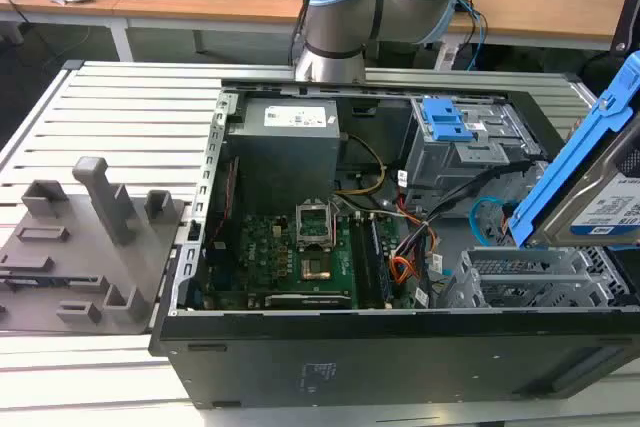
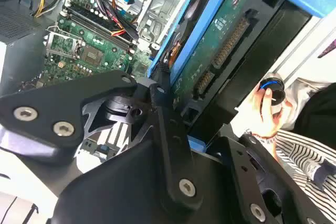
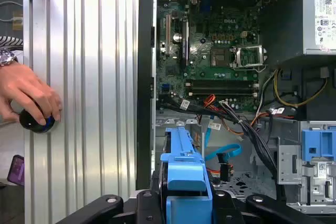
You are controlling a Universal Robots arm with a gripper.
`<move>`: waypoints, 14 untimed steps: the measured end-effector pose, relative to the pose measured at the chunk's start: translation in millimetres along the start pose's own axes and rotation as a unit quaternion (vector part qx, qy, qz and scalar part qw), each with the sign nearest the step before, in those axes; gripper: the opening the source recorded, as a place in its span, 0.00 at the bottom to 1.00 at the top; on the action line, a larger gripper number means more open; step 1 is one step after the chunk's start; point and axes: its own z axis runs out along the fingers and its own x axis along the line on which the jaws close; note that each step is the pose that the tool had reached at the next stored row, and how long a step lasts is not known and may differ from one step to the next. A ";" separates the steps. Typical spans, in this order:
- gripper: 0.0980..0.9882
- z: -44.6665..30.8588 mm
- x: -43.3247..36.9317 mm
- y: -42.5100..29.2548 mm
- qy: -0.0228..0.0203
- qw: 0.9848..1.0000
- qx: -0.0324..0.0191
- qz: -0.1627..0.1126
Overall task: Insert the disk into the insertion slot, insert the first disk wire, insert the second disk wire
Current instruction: 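Insert the disk into the insertion slot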
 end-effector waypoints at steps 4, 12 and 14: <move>0.30 5.5 0.0 -0.2 0.000 1.000 0.000 0.000; 0.30 17.1 -0.1 -0.7 0.000 1.000 0.000 0.000; 0.30 20.5 -0.1 -0.8 0.000 1.000 0.000 0.000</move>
